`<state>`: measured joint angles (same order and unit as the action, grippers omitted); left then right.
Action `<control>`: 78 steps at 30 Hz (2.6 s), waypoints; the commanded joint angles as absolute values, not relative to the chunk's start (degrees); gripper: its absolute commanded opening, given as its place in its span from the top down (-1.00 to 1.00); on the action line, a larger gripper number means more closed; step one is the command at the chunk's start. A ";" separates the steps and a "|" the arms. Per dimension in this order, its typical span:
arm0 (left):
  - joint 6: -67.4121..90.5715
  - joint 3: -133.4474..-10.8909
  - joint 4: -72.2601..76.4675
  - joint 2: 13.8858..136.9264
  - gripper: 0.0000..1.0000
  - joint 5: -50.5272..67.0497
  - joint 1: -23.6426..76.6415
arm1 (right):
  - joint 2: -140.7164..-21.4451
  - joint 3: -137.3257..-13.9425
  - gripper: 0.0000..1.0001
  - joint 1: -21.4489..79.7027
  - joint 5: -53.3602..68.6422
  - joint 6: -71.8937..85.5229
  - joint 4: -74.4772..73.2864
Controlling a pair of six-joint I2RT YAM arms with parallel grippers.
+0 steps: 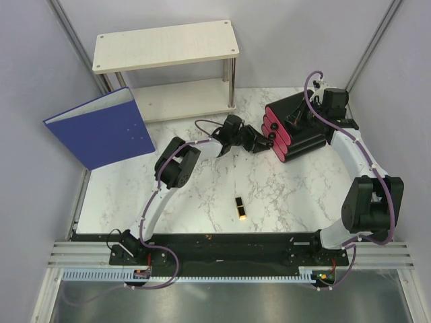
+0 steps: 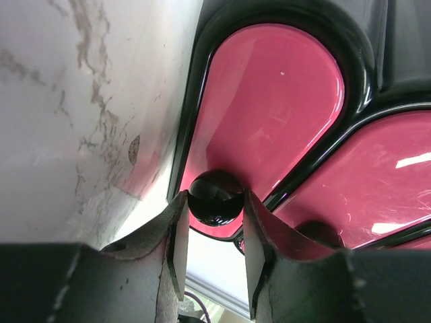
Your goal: Organize the makeup
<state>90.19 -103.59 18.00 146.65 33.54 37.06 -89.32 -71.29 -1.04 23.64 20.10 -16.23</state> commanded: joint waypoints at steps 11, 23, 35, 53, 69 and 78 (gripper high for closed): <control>82.36 -85.29 17.22 135.46 0.97 32.17 34.72 | -94.66 -65.04 1.00 -1.32 18.46 16.96 -34.02; 75.94 -70.68 17.14 125.34 0.89 32.26 30.77 | -94.83 -64.42 1.00 -1.32 19.42 17.23 -33.05; 62.24 -73.82 13.81 121.30 -0.34 34.98 29.27 | -95.19 -63.37 1.00 -1.23 20.48 17.84 -32.43; 29.19 -100.19 -54.55 115.75 -0.40 15.21 34.45 | -96.68 -63.28 1.00 -1.32 21.97 19.07 -31.03; 23.12 -106.00 -67.50 125.24 -0.42 9.58 50.27 | -96.15 -61.52 1.00 -1.32 21.80 18.54 -30.67; 22.50 -106.96 -66.80 129.37 -0.42 12.30 52.38 | -96.59 -61.44 1.00 -1.23 22.50 18.37 -30.59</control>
